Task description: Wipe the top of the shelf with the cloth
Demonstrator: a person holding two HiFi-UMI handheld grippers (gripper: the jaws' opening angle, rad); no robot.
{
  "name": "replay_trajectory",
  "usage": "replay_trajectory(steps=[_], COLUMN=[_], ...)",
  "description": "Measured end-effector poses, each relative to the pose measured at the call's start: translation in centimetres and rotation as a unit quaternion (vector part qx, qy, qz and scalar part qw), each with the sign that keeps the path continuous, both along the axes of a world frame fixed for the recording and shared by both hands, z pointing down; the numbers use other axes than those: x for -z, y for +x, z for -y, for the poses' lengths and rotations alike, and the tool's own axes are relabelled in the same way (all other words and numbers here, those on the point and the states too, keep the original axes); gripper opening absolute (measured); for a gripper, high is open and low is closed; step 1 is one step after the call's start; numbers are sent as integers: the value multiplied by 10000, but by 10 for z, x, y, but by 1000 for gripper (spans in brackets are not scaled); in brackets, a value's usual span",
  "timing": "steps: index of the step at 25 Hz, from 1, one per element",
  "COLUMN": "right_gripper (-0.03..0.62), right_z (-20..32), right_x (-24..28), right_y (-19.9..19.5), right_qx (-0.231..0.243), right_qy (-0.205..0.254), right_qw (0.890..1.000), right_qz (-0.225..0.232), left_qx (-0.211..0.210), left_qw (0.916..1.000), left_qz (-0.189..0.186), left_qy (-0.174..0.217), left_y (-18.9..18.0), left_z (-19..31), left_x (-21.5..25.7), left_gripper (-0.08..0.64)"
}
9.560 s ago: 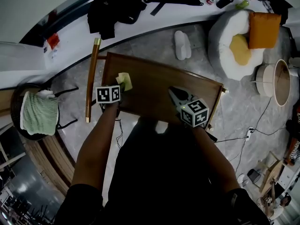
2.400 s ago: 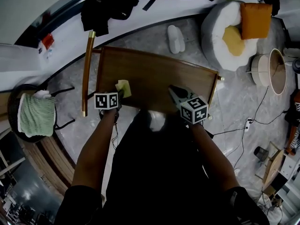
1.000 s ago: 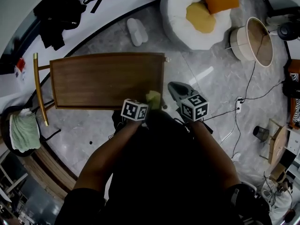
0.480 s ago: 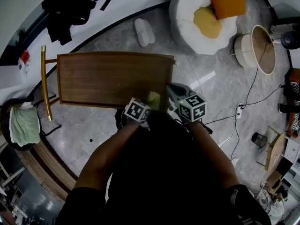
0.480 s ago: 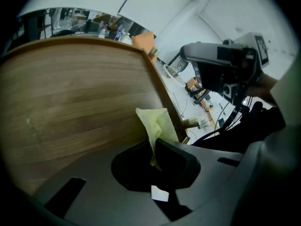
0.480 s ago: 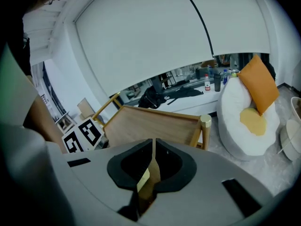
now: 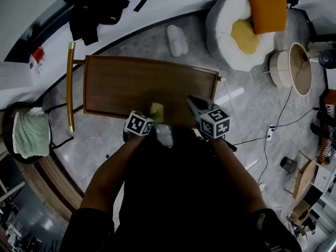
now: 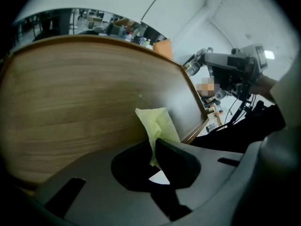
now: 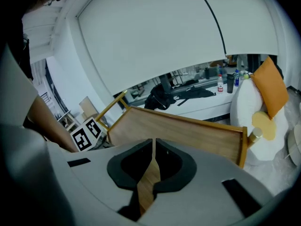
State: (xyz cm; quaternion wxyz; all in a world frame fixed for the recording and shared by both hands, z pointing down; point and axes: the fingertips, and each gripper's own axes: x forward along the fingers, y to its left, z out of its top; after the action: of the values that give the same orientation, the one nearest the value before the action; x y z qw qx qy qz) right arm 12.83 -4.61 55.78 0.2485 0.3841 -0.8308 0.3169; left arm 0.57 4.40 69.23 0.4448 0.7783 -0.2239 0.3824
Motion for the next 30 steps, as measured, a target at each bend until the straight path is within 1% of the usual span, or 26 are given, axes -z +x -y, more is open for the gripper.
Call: replay_trajectory(steps=[4, 7, 10, 13, 15, 16, 18, 20, 21, 22, 23, 25, 27, 28, 30], right_gripper=[29, 29, 29, 29, 29, 29, 29, 29, 29, 29, 29, 29, 29, 29, 29], right_z=[7, 14, 19, 20, 20, 19, 18, 18, 18, 17, 17, 17, 19, 21, 24], right_x=[-3, -5, -8, -10, -11, -11, -12, -13, -13, -13, -13, -11, -8, -5, 5], right_y=[-43, -73, -104, -130, -143, -149, -156, -161, -162, -163, -163, -161, -159, -157, -150], right_qx=[213, 369, 534, 639, 705, 736, 783, 816, 824, 823, 808, 732, 622, 567, 482], right_qy=[-10, -5, 11, 2, 6, 8, 3, 1, 4, 11, 23, 58, 113, 154, 285], right_qw=[9998, 9993, 9985, 9979, 9974, 9972, 9968, 9966, 9965, 9966, 9967, 9973, 9980, 9982, 9984], right_qz=[21, 45, 69, 125, 138, 138, 132, 118, 113, 107, 98, 79, 82, 90, 123], left_qx=[394, 744, 1167, 1569, 1936, 2173, 2697, 3161, 3323, 3409, 3419, 3359, 3308, 3258, 3097], left_qw=[9990, 9964, 9914, 9842, 9765, 9712, 9579, 9423, 9356, 9314, 9303, 9321, 9348, 9380, 9465], left_qz=[218, 397, 590, 816, 948, 974, 982, 1100, 1190, 1266, 1316, 1348, 1276, 1156, 699], left_qy=[-26, 2, 36, 74, 87, 71, 11, 41, 98, 147, 170, 160, 192, 270, 587], left_y=[-70, -123, -177, -224, -251, -263, -282, -301, -310, -318, -321, -320, -319, -316, -299], left_z=[12, 22, 32, 38, 43, 44, 46, 49, 50, 51, 51, 51, 52, 55, 65], left_x=[-7, -10, -15, -19, -20, -21, -22, -23, -23, -23, -24, -25, -23, -19, -1], left_gripper=[28, 28, 28, 28, 28, 28, 28, 29, 28, 28, 28, 28, 28, 28, 28])
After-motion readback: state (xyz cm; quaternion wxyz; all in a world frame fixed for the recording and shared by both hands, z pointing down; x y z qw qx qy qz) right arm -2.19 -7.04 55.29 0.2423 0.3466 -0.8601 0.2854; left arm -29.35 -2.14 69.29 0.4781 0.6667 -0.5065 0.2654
